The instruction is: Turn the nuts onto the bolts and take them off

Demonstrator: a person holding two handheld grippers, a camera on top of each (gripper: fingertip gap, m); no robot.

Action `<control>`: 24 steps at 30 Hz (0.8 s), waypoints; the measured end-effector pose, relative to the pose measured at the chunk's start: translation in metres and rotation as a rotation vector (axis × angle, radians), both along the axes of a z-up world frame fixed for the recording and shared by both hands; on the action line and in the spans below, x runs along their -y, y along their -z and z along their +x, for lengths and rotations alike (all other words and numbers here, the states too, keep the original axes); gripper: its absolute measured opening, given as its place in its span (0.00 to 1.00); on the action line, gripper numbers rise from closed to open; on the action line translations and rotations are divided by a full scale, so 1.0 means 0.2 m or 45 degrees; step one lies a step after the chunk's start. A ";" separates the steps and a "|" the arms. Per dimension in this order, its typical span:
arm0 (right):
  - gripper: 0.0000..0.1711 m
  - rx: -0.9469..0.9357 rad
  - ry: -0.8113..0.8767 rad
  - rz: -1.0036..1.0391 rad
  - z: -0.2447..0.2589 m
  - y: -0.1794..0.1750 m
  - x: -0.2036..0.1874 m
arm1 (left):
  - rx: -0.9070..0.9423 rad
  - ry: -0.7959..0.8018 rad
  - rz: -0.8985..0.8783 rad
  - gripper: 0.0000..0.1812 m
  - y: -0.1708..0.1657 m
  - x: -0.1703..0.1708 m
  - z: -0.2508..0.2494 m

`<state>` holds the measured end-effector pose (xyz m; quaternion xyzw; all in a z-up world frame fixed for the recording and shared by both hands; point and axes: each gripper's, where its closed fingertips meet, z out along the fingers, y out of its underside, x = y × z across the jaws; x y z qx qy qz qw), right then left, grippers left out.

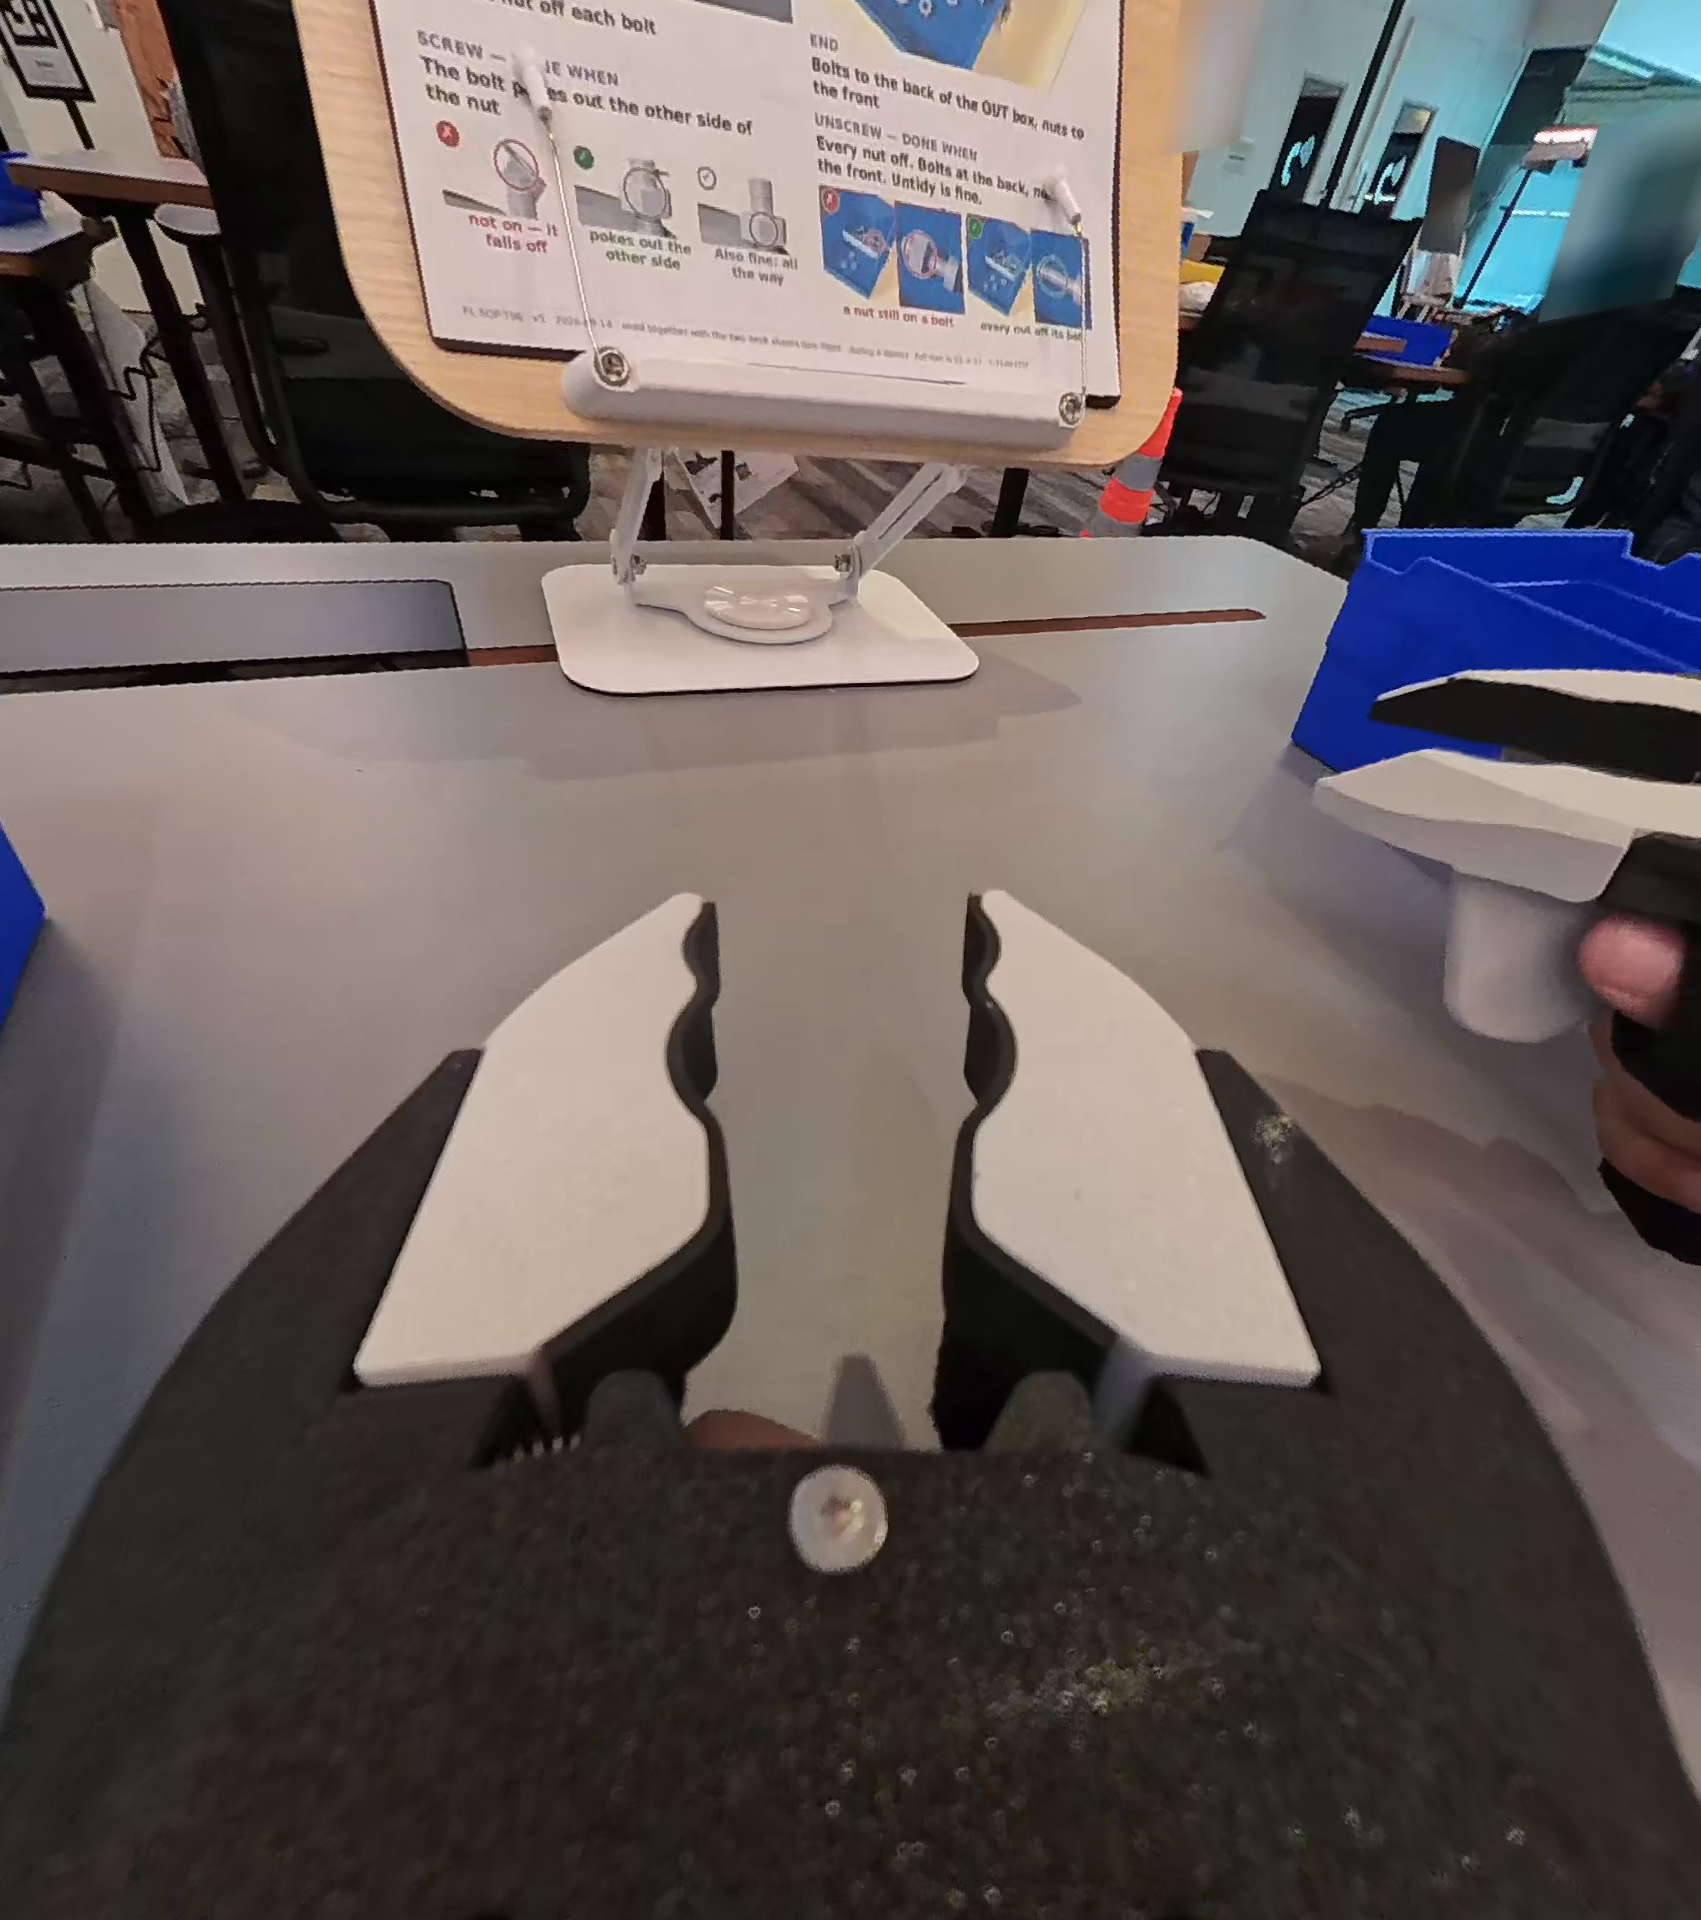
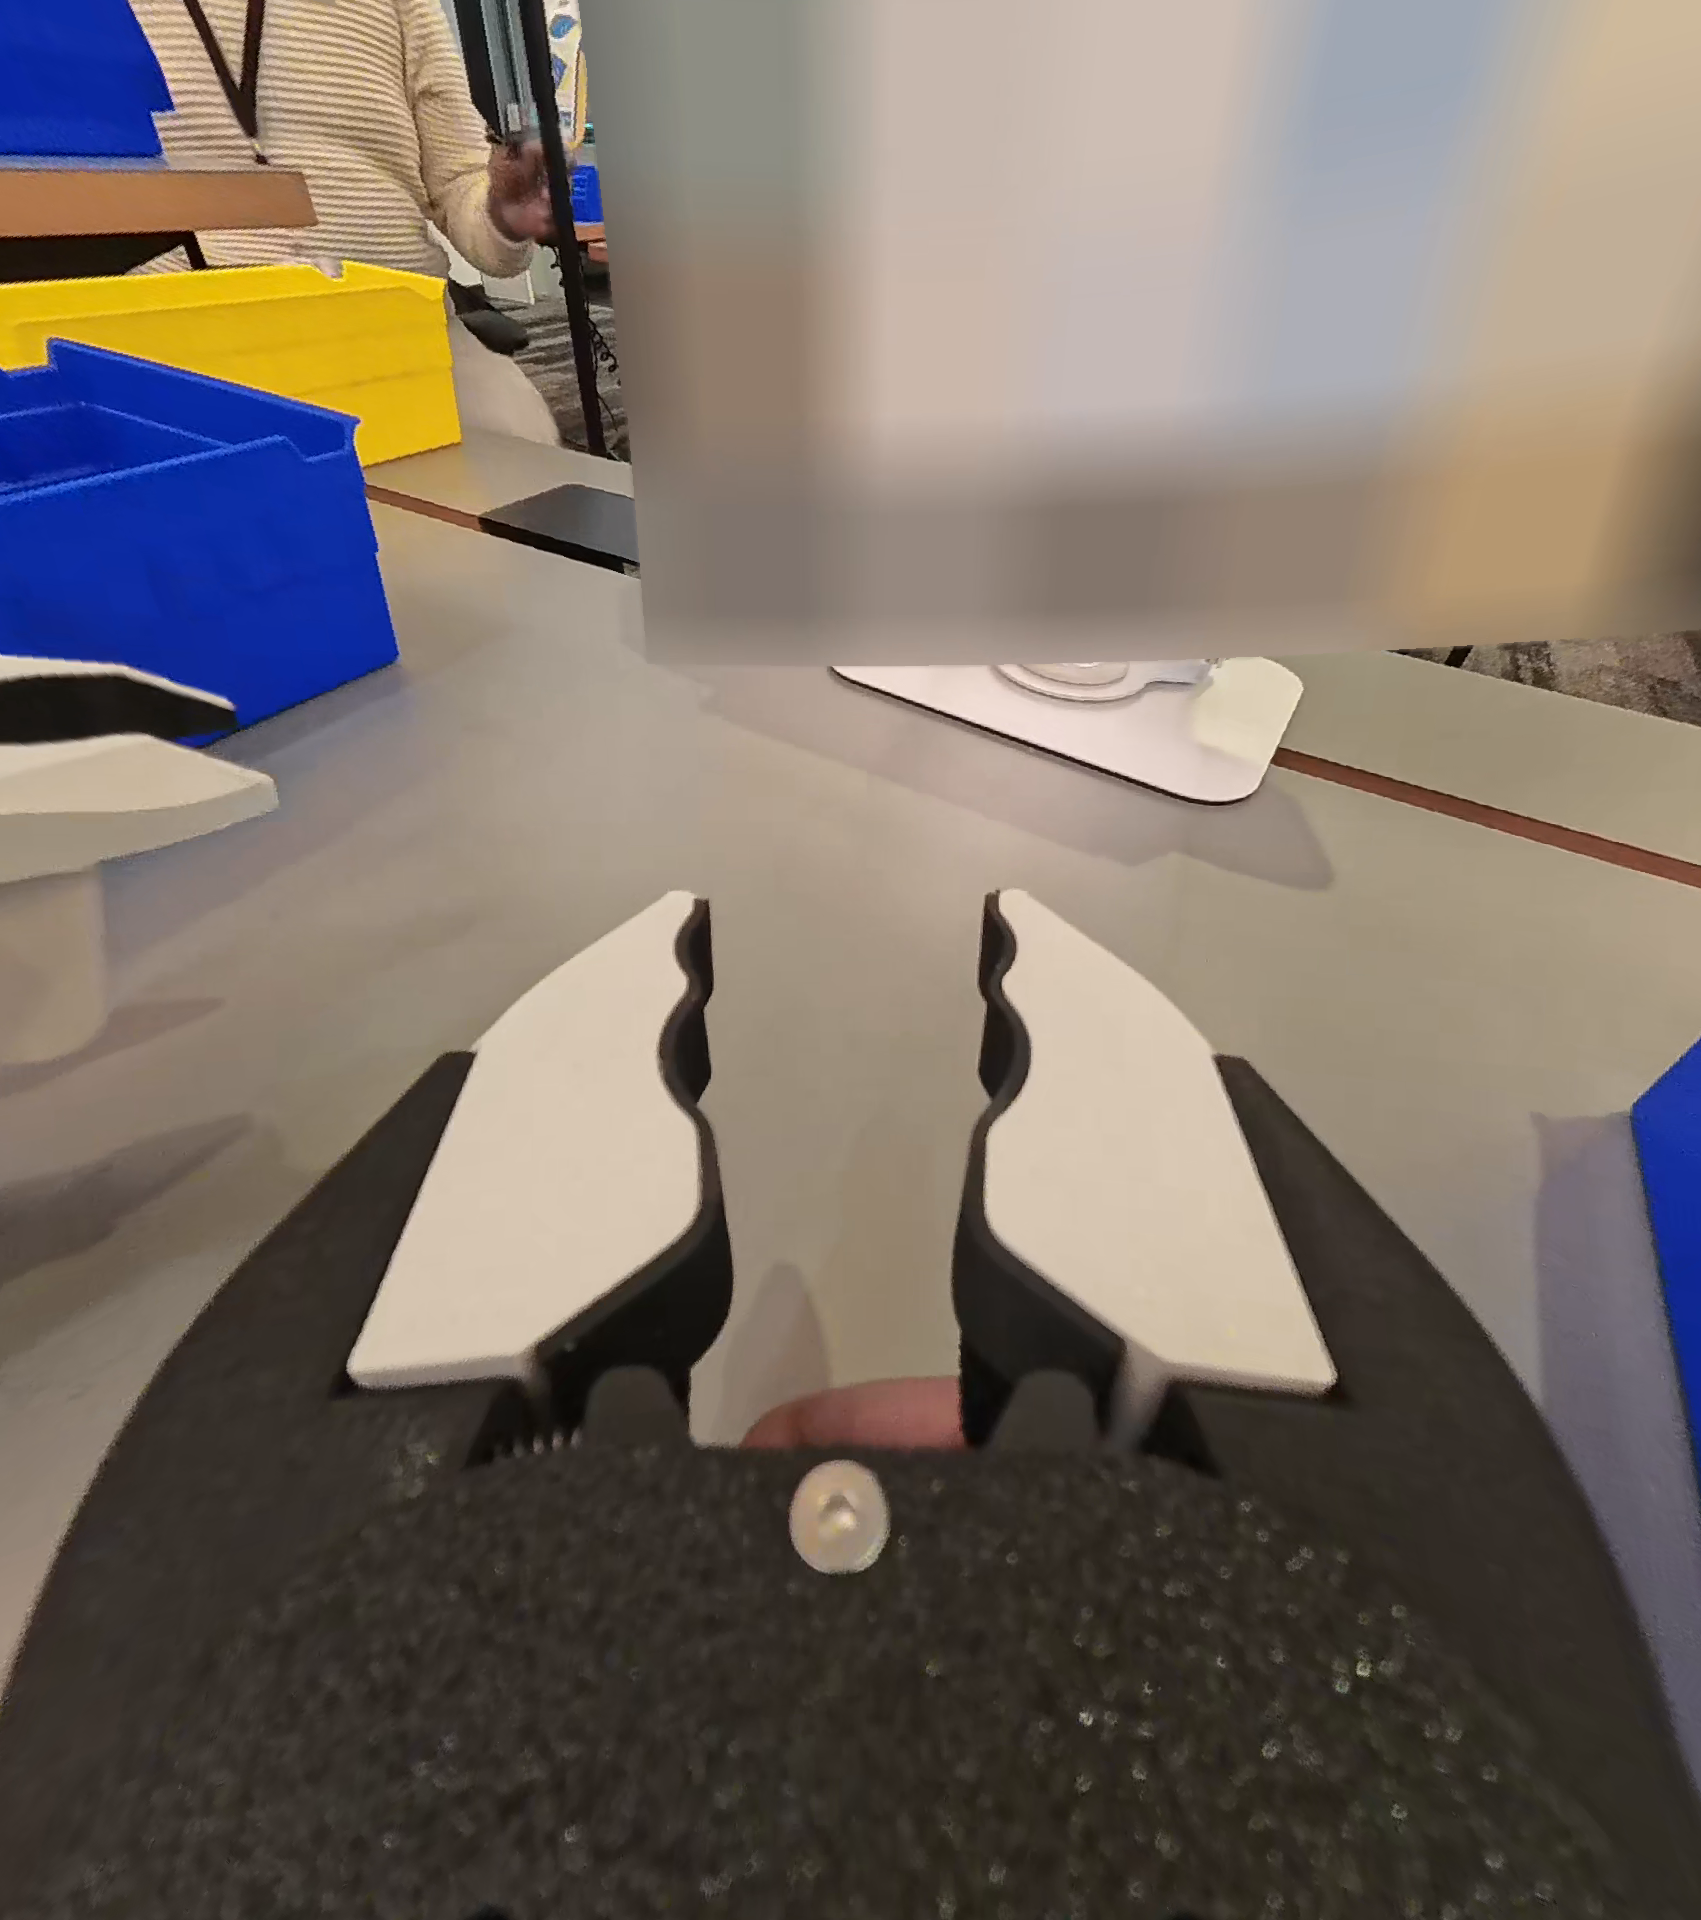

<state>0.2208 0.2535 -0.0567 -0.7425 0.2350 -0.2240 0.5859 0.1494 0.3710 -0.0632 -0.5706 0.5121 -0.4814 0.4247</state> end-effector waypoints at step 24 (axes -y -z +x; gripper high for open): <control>0.28 -0.004 0.602 0.034 0.09 -0.23 1.60 | -0.053 0.249 0.196 0.27 0.01 0.43 0.00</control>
